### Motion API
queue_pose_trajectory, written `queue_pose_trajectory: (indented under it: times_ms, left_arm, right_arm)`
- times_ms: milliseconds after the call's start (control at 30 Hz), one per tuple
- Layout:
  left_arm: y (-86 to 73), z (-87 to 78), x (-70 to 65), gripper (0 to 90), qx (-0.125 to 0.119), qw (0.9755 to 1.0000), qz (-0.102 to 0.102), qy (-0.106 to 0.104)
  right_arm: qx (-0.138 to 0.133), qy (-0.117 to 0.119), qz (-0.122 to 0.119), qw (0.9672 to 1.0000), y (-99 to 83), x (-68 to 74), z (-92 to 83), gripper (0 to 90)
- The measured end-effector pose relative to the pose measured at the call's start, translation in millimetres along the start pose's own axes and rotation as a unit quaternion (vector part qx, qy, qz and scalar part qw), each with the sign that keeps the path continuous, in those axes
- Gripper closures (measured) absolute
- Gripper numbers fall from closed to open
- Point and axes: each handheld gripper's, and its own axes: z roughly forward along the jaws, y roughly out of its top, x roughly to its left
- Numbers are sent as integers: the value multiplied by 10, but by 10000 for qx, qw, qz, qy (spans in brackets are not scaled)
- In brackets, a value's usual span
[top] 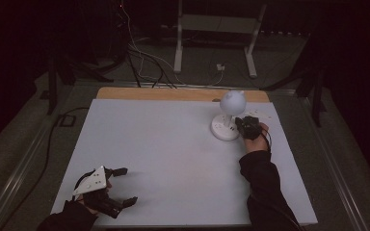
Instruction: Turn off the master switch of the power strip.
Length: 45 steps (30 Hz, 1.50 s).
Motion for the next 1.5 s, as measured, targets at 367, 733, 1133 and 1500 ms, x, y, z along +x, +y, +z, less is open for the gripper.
queue_pose_trajectory:
  times_ms: [367,733,1133,1500]
  left_arm:
    - [-1,1,-3,2,4,10000,4,-5]
    - [-1,5,-6,2,9,10000,9,-21]
    - [-1,3,-7,2,9,10000,15,-25]
    - [-1,5,-10,2,12,10000,20,-21]
  right_arm:
    - [-43,-37,-56,10000,-33,-2,16,900]
    - [-106,-143,-110,9998,-44,25,33,900]
    - [-130,-319,-37,9994,-51,70,39,900]
    - [-74,-275,-20,9996,-47,61,46,900]
